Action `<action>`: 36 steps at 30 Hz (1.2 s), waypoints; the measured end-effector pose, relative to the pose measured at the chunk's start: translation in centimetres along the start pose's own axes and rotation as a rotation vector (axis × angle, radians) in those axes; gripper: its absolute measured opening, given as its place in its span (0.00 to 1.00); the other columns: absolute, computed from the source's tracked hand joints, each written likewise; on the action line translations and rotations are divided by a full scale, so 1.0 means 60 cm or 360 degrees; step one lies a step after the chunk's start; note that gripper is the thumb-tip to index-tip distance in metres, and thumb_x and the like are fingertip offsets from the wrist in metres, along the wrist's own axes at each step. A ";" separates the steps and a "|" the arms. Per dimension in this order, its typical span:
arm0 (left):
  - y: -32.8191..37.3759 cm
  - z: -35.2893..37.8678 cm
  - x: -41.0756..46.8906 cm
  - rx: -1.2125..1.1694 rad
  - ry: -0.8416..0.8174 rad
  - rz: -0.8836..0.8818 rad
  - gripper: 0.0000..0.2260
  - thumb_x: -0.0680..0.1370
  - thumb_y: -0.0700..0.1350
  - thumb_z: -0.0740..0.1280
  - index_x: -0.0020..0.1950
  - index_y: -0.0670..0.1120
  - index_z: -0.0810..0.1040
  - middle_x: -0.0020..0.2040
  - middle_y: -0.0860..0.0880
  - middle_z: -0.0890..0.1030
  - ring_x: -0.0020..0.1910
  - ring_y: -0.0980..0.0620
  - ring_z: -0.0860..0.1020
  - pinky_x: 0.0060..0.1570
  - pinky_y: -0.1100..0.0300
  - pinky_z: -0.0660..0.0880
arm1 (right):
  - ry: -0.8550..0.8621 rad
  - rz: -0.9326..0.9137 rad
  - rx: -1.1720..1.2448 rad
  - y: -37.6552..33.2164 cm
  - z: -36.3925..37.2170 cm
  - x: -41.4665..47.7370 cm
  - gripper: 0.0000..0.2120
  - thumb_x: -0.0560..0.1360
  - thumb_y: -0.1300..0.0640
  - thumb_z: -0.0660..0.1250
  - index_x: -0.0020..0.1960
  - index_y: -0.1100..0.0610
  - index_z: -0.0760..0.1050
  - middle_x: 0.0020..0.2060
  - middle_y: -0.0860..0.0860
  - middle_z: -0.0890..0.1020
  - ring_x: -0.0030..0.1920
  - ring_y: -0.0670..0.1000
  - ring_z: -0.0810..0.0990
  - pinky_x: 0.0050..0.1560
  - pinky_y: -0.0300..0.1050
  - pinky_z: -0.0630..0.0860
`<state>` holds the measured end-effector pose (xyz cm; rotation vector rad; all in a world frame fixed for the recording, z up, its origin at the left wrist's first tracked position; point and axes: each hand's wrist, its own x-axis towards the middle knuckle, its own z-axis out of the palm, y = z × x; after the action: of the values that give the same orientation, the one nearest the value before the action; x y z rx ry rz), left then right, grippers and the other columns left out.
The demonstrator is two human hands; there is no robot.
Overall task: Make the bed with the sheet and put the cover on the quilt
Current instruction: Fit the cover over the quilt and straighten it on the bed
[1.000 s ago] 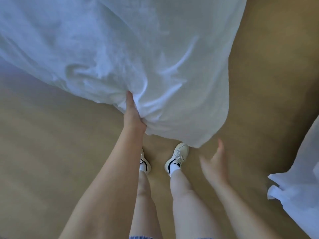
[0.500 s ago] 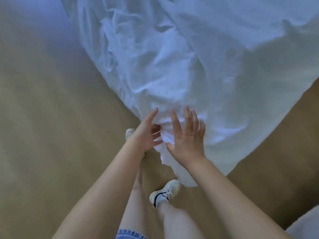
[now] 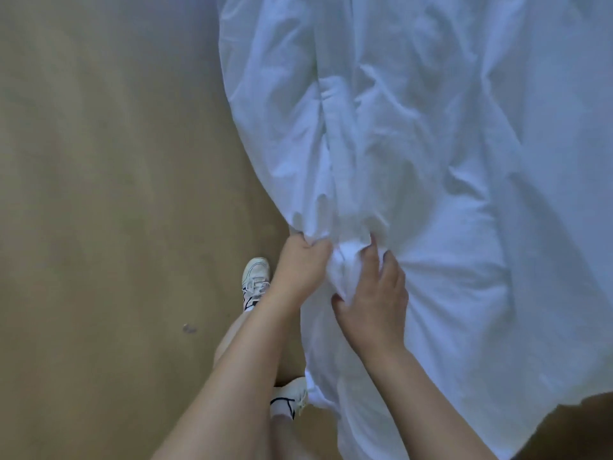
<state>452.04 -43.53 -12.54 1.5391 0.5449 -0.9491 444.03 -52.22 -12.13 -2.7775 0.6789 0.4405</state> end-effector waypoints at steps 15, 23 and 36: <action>0.213 0.016 0.070 -0.0551 -0.0200 0.0126 0.05 0.77 0.38 0.65 0.41 0.42 0.75 0.26 0.50 0.75 0.24 0.54 0.74 0.26 0.66 0.71 | -0.0052 0.0022 0.0583 -0.071 -0.088 0.051 0.24 0.70 0.63 0.67 0.65 0.61 0.67 0.58 0.54 0.69 0.58 0.54 0.64 0.57 0.43 0.64; 0.144 -0.204 -0.007 -0.1698 0.0212 0.0350 0.14 0.81 0.42 0.55 0.57 0.38 0.77 0.47 0.43 0.84 0.44 0.48 0.83 0.41 0.57 0.81 | -0.0678 -0.0803 -0.0155 -0.180 -0.151 0.074 0.16 0.74 0.62 0.58 0.62 0.54 0.66 0.53 0.54 0.76 0.51 0.59 0.76 0.40 0.43 0.60; 0.315 -0.243 0.311 -0.0472 -0.0110 -0.0234 0.13 0.75 0.54 0.68 0.53 0.48 0.76 0.44 0.48 0.79 0.40 0.51 0.76 0.44 0.58 0.69 | -0.0554 -0.0399 -0.0124 -0.265 -0.111 0.264 0.26 0.77 0.49 0.59 0.72 0.54 0.58 0.66 0.51 0.64 0.64 0.54 0.64 0.60 0.45 0.64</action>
<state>481.19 -36.47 -16.95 1.2096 0.7230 -0.9809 466.60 -47.01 -8.79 -2.7042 0.2351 0.8812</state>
